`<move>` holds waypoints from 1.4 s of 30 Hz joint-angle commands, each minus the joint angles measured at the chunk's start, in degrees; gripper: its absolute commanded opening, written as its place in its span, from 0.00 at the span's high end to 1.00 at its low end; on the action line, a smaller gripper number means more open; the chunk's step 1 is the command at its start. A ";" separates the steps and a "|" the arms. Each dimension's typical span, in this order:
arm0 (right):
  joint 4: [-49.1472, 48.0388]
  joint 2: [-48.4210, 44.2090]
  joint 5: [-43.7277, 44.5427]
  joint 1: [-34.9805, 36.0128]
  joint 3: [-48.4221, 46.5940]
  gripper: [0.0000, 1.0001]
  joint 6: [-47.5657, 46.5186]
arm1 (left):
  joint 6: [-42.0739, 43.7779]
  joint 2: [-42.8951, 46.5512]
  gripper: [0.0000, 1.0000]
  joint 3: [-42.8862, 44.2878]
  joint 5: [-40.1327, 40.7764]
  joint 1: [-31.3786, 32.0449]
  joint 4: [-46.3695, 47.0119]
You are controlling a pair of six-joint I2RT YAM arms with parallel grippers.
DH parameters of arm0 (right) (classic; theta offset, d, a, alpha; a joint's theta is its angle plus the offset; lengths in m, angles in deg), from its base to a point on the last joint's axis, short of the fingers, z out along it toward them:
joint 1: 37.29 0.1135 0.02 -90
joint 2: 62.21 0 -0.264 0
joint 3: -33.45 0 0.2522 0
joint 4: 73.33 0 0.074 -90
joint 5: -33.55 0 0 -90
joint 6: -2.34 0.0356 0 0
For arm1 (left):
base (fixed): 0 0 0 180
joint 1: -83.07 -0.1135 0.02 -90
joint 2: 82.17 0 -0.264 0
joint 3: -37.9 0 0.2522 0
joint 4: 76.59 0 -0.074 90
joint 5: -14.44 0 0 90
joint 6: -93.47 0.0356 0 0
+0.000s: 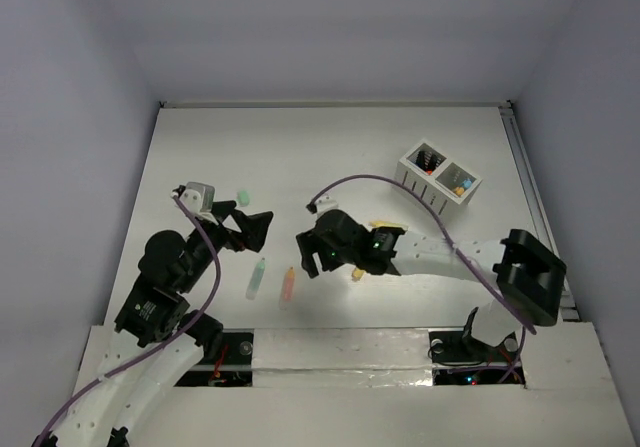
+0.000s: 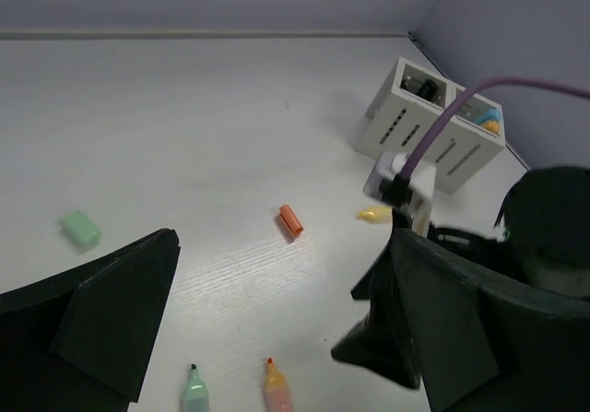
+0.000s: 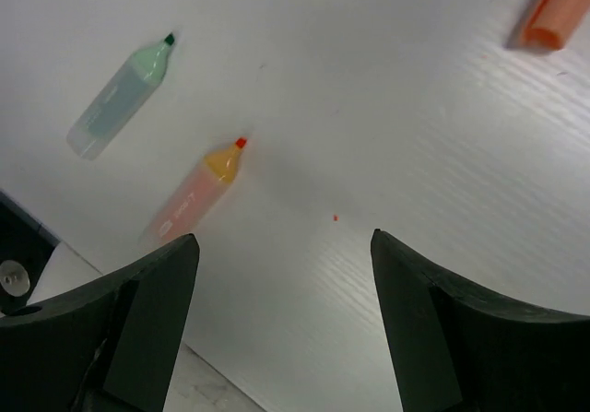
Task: Sort the stationery into containers
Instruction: Pick up the pen from the center of the board.
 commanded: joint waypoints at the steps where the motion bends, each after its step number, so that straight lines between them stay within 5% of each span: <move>1: -0.93 3.04 -3.09 2.70 -4.20 0.18 4.21 | 0.07 1.97 0.01 2.06 5.66 0.43 1.54; 14: -4.45 20.53 -6.78 8.69 -12.29 0.26 9.14 | -0.46 3.64 0.01 1.79 6.72 0.43 1.01; 25: 4.50 25.81 0.41 9.21 -17.56 0.59 8.00 | -0.46 4.87 0.01 1.62 6.63 0.43 0.92; 35: 10.13 27.39 5.17 11.41 -20.02 0.42 2.29 | -0.46 5.14 0.01 1.79 6.72 -0.10 1.10; 41: 12.95 29.07 8.76 11.94 -21.08 0.64 3.34 | -0.64 5.14 0.01 1.62 6.63 -0.10 0.92; 42: 13.21 28.89 10.16 11.94 -20.91 0.73 3.95 | -0.64 5.05 0.01 1.53 6.63 -0.10 1.01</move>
